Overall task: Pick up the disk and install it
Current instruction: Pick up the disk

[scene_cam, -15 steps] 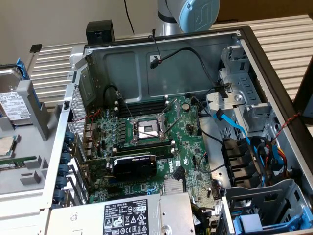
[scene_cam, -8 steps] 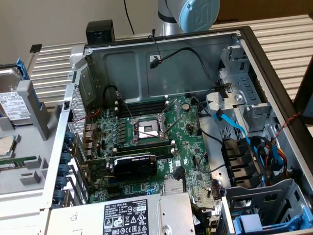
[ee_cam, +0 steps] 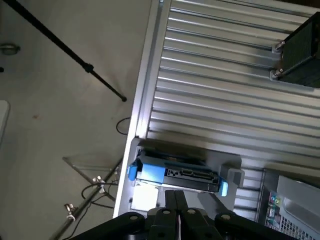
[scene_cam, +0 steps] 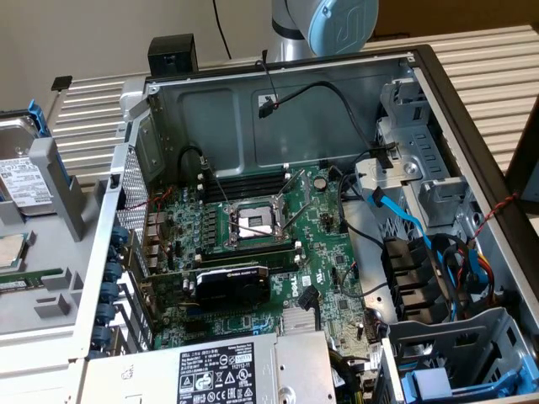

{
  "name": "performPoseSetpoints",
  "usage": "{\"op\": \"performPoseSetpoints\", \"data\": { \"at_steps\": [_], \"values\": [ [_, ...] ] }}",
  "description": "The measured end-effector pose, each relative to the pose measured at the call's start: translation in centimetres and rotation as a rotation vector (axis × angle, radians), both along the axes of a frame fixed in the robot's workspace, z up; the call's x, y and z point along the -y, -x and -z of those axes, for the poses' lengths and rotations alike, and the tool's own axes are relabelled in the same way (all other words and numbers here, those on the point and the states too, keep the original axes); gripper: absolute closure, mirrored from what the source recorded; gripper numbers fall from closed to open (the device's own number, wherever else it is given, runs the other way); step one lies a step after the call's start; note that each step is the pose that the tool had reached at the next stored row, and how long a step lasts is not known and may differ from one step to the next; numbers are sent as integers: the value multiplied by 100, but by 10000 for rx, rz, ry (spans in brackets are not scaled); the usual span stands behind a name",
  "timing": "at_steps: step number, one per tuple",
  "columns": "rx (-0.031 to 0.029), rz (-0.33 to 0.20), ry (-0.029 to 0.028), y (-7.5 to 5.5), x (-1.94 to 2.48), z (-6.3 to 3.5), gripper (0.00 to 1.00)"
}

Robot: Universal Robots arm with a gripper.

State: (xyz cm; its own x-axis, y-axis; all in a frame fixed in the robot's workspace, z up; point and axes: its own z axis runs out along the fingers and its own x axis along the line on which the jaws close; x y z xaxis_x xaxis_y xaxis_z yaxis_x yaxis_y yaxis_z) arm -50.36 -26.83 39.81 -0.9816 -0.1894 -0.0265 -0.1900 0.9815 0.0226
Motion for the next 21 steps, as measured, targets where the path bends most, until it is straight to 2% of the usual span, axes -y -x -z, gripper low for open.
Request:
{"op": "performPoseSetpoints", "data": {
  "at_steps": [21],
  "values": [
    [-1, -3819, 0, 0, 0, 0, 89]
  ]
}}
